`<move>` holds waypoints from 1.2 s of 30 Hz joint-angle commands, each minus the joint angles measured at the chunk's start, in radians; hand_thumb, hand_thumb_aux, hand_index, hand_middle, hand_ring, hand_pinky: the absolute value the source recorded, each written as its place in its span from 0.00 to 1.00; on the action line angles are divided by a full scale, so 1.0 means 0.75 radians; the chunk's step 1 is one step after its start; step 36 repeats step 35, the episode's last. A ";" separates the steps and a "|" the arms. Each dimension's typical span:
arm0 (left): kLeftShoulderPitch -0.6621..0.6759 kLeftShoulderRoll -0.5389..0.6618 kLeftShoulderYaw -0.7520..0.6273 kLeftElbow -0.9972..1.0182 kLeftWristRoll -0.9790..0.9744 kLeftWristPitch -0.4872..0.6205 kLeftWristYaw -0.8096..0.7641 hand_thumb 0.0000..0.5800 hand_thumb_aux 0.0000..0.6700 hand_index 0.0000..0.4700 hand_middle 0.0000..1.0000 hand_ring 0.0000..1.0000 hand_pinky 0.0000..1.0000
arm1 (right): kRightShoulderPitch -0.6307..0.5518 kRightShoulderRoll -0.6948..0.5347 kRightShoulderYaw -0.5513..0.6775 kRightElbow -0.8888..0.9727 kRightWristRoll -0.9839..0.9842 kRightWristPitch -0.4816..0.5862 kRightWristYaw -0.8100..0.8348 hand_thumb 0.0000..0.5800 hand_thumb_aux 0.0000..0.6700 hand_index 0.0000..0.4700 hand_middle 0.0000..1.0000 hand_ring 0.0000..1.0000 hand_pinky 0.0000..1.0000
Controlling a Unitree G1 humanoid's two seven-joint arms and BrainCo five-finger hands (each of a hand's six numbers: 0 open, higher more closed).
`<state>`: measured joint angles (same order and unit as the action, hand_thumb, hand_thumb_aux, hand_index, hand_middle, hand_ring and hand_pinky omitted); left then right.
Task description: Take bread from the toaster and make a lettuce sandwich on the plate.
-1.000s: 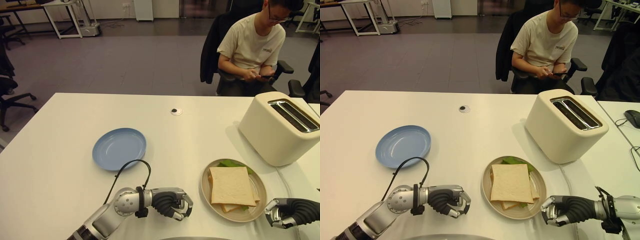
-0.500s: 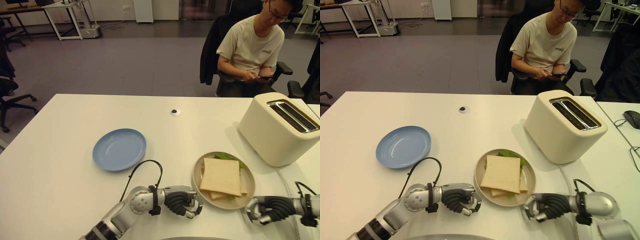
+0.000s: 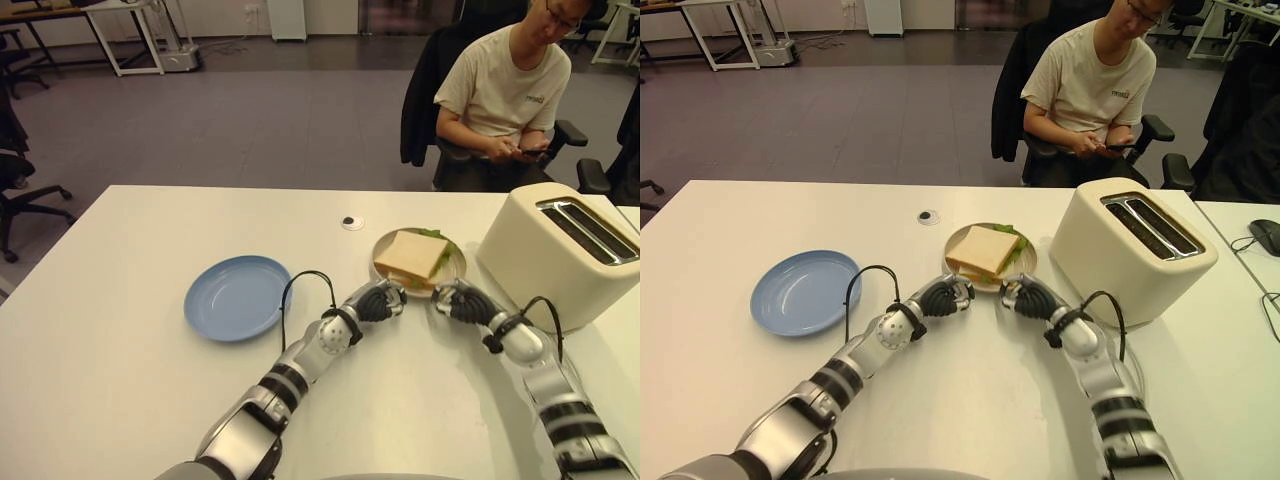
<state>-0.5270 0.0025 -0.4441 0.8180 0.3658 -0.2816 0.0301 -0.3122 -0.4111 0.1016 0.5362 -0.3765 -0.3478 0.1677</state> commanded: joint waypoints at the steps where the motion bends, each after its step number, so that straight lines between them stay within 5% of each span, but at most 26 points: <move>1: -0.051 -0.073 0.097 0.263 -0.068 -0.003 0.049 1.00 1.00 1.00 1.00 1.00 1.00 | -0.244 0.073 0.059 0.312 -0.085 -0.084 -0.220 1.00 1.00 1.00 1.00 1.00 1.00; 6: -0.156 -0.121 0.216 0.381 -0.147 -0.100 0.085 1.00 1.00 1.00 1.00 1.00 1.00 | -0.432 0.125 0.086 0.544 -0.091 -0.218 -0.397 1.00 1.00 1.00 1.00 1.00 1.00; 7: -0.157 -0.120 0.245 0.359 -0.171 -0.139 0.083 0.85 0.62 0.62 1.00 1.00 1.00 | -0.415 0.127 0.077 0.526 -0.072 -0.256 -0.409 0.78 0.53 0.53 1.00 1.00 1.00; 8: -0.145 -0.113 0.268 0.316 -0.191 -0.184 0.080 0.00 0.00 0.00 0.90 0.90 0.90 | -0.374 0.128 0.054 0.475 -0.033 -0.296 -0.408 0.00 0.00 0.00 0.74 0.74 0.74; 9: -0.113 -0.104 0.298 0.236 -0.222 -0.235 0.072 0.00 0.00 0.00 0.73 0.73 0.73 | -0.302 0.123 0.025 0.375 0.017 -0.345 -0.401 0.00 0.00 0.00 0.45 0.45 0.45; 10: -0.060 -0.088 0.321 0.119 -0.255 -0.284 0.053 0.00 0.00 0.00 0.29 0.29 0.29 | -0.203 0.120 -0.013 0.239 0.094 -0.386 -0.381 0.00 0.00 0.00 0.00 0.00 0.00; 11: -0.004 -0.074 0.336 0.003 -0.284 -0.318 0.033 0.00 0.00 0.00 0.00 0.00 0.00 | -0.116 0.117 -0.041 0.118 0.159 -0.404 -0.357 0.00 0.00 0.00 0.00 0.00 0.00; 14: 0.202 -0.023 0.349 -0.397 -0.341 -0.321 -0.037 0.00 0.00 0.00 0.00 0.00 0.00 | 0.151 0.127 -0.085 -0.218 0.340 -0.381 -0.266 0.00 0.00 0.00 0.00 0.00 0.00; 20: 0.609 0.111 0.439 -1.010 -0.460 -0.087 -0.149 0.00 0.00 0.00 0.00 0.00 0.00 | 0.556 0.169 -0.120 -0.677 0.513 -0.267 -0.189 0.00 0.00 0.00 0.00 0.00 0.00; 28: 0.937 0.187 0.580 -1.401 -0.665 0.056 -0.238 0.00 0.00 0.00 0.00 0.00 0.00 | 0.825 0.227 -0.188 -1.008 0.685 -0.129 -0.137 0.00 0.00 0.00 0.00 0.00 0.00; 36: 1.032 0.162 0.592 -1.464 -0.688 0.059 -0.250 0.00 0.00 0.00 0.00 0.00 0.00 | 0.905 0.278 -0.194 -1.051 0.682 -0.106 -0.097 0.00 0.00 0.00 0.00 0.00 0.00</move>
